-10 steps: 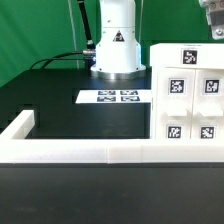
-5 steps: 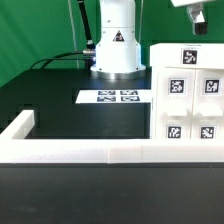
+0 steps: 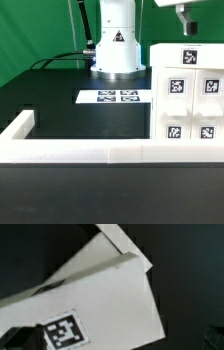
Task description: Assemble cabinet
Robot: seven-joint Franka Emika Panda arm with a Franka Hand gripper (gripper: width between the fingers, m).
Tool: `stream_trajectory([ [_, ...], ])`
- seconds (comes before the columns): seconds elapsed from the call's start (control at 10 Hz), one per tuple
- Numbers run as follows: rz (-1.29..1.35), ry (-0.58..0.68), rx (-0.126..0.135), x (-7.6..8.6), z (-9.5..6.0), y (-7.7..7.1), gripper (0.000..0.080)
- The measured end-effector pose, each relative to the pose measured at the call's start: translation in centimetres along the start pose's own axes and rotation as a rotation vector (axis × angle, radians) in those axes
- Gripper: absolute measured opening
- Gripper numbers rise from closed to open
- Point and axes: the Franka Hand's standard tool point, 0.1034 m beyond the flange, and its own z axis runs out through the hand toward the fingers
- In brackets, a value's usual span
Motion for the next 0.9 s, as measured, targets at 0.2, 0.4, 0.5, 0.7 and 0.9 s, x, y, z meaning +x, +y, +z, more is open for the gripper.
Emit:
stream_trajectory([
  [0.2,-0.273,0.024,-0.024,0.1,0.0,0.0,0.0797],
  [0.4,-0.519,0.016,-0.029,0.1,0.0,0.1,0.0797],
  [0.5,-0.686,-0.004,-0.048,0.0,0.1,0.4,0.0797],
  [0.7,-0.983,-0.072,-0.103,-0.2,0.6,0.9,0.0797],
  [0.9,-1.137,-0.095,-0.121,-0.4,0.6,1.1,0.0797],
])
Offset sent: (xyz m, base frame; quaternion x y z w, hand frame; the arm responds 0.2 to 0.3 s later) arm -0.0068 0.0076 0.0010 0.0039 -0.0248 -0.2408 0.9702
